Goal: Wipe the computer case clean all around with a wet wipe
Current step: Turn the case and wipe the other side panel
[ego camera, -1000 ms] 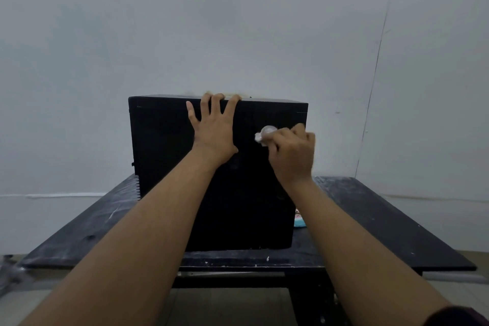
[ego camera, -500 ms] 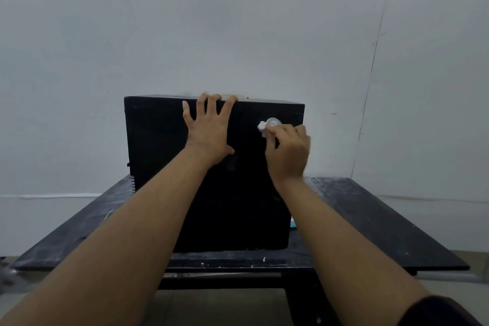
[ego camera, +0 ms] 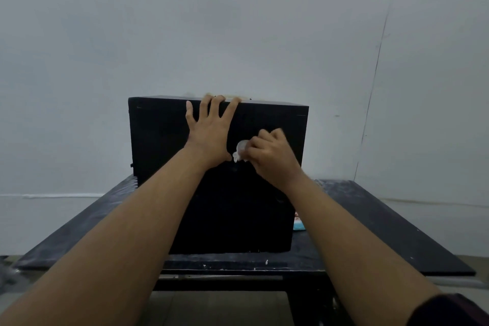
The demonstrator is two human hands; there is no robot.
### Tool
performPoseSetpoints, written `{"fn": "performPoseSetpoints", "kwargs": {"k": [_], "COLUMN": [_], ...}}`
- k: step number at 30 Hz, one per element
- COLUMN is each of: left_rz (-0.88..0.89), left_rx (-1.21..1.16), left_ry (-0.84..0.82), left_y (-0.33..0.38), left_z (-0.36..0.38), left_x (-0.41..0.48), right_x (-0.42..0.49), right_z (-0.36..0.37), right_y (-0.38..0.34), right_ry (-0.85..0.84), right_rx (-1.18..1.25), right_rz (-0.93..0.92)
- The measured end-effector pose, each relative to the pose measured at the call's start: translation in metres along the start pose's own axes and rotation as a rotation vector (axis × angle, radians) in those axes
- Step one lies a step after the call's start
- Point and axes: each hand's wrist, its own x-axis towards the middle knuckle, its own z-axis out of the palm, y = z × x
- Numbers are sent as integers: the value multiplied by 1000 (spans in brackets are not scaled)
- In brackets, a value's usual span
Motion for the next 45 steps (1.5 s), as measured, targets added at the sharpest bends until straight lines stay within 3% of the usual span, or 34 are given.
{"fn": "performPoseSetpoints", "kwargs": {"k": [1,2,4,5,6,9,10,16,20,25,31,33,37,38,42,45], "left_rz": [7,15,30,33,35,85,113,336,380,306,406,340,-44,-36,303,291], "left_rx": [-6,-14,-30,-37,-49,-166,-237,-413,-505,-494,-330,-369,-540,-518,-193,-87], "left_ry": [-1,2,11,17,21,75,121,453,315,407,349,377,591,598,486,496], "left_y": [-1,-3,-4,-5,-5,-8,-11,-21,-8,-10,1,-3,-8,-6,-4,-10], "left_z": [0,0,1,2,2,7,9,24,31,45,83,86,68,67,97,96], "left_x": [-1,-1,-1,-1,-1,-3,-6,-36,-30,-25,-64,-67,-49,-49,-77,-83], "right_x": [4,7,9,7,6,-3,-3,8,10,25,53,53,56,57,59,62], "right_z": [-3,-6,-11,-10,-7,4,2,-9,-12,-34,-44,-44,-44,-44,-43,-43], "right_y": [4,8,11,9,4,-9,-10,-17,-14,6,7,7,2,0,-7,-8], "right_ry": [24,116,346,395,381,142,94,58,62,135,-219,-250,-366,-392,-431,-443], "right_rx": [-51,-72,13,63,93,141,154,390,448,264,275,302,167,126,74,48], "right_rz": [46,211,703,839,833,405,346,550,477,503,524,546,491,474,475,489]}}
